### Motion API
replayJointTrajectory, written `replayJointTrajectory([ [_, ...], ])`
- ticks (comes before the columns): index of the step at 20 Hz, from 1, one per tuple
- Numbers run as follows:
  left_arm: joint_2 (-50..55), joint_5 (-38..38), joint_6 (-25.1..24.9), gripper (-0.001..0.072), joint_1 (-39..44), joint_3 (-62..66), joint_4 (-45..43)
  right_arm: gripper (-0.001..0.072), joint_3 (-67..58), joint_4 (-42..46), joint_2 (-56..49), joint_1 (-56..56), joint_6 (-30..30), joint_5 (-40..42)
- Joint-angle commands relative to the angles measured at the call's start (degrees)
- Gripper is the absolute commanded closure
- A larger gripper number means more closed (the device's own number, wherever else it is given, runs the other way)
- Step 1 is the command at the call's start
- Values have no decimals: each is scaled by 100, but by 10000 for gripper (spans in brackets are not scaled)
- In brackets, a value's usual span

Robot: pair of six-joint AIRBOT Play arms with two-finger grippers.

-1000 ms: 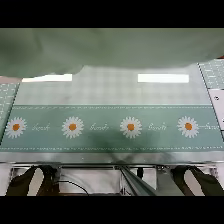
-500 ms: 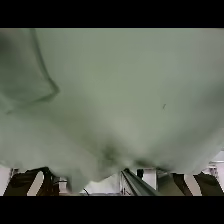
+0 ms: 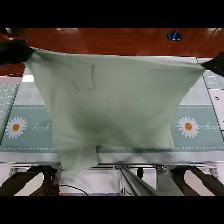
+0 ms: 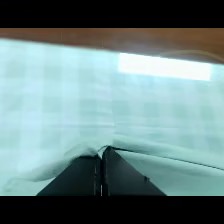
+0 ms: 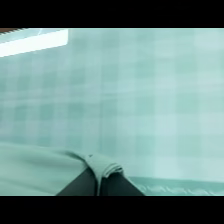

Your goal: Fold the shirts.

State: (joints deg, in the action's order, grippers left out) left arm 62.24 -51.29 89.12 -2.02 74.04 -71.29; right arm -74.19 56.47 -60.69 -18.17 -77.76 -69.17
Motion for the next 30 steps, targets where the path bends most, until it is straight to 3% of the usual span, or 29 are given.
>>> replayJointTrajectory([
  [1,1687,778,398,691,162,387,662,671,-24,-612,-1609,184,411,868],
  [6,3482,544,424,691,162,1589,1060,671,-1596,-758,-3650,358,-160,833],
  [11,3945,28,422,690,7,1784,1692,671,-2422,-750,-4367,442,-337,330],
  [16,3834,-1606,-612,691,-562,2103,1692,670,-2686,-693,-4166,87,-28,-758],
  [19,3880,-2452,-905,691,-688,1985,1187,670,-2511,170,-4146,70,0,-1537],
  [21,3908,-2415,-896,690,-649,1668,835,670,-2028,474,-4148,197,7,-1478],
  [25,4022,-2153,-896,691,-645,1231,822,670,-1134,459,-4166,476,9,-568],
  [26,4054,-2162,-890,688,-647,1228,824,637,-1038,446,-4172,546,-15,-422],
  [27,4061,-2162,-815,589,-647,1233,822,338,-1021,446,-4177,605,-153,-385],
  [28,4050,-2243,-702,225,-671,1283,820,91,-1043,400,-4146,619,-116,-494],
  [29,4046,-2415,-629,5,-730,1405,815,92,-1121,415,-4081,584,-129,-691],
  [30,4028,-2662,-595,5,-817,1543,813,92,-1217,411,-3954,466,-155,-938],
])
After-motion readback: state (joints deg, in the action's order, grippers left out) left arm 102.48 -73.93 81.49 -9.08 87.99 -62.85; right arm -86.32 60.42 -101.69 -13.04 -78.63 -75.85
